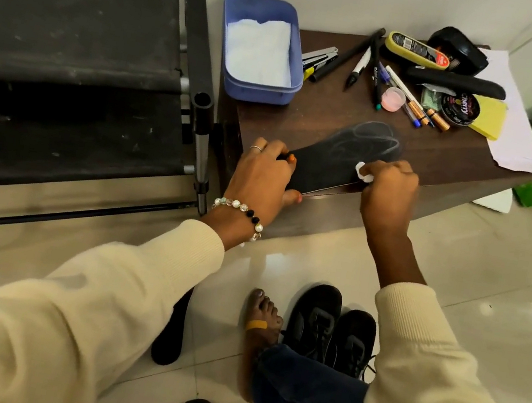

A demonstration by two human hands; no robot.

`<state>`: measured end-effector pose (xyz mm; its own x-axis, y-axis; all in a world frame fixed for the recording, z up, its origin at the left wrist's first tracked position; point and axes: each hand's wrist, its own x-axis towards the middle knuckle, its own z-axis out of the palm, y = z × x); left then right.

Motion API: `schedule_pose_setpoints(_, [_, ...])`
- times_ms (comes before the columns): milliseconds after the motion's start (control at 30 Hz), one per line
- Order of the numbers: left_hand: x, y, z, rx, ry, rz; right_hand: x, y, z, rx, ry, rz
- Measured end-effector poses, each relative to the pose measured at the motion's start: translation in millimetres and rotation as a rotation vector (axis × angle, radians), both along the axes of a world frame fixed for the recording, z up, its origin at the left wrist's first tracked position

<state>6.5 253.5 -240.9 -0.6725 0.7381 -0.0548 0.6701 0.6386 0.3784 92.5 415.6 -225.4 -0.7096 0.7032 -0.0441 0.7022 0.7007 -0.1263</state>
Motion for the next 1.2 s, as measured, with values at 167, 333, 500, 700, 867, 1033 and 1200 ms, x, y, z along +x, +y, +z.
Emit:
schedule_pose_setpoints(167, [1, 2, 0, 0.000, 0.013, 0.015, -11, -36, -2, 0.021, 0.029, 0.262])
schedule_pose_setpoints(333, [0, 1, 1, -0.008, 0.009, 0.008, -15, -31, -7, 0.000, 0.090, 0.338])
schedule_pose_setpoints(500, [-1, -1, 2, -0.012, 0.010, -0.017, -13, -2, -5, 0.029, 0.098, 0.088])
schedule_pose_setpoints(700, [-1, 0, 2, -0.022, 0.002, -0.023, -18, -21, -2, 0.036, 0.069, 0.037])
schedule_pose_setpoints(867, [-1, 0, 3, 0.002, -0.003, -0.011, -22, -45, -12, 0.042, 0.100, 0.272])
schedule_pose_setpoints(1033, [-4, -4, 4, -0.010, -0.024, -0.039, -32, -29, -11, 0.045, 0.125, 0.185])
schedule_pose_setpoints(1200, [-6, -5, 5, -0.012, -0.039, -0.049, -39, -28, -5, 0.025, 0.100, 0.100])
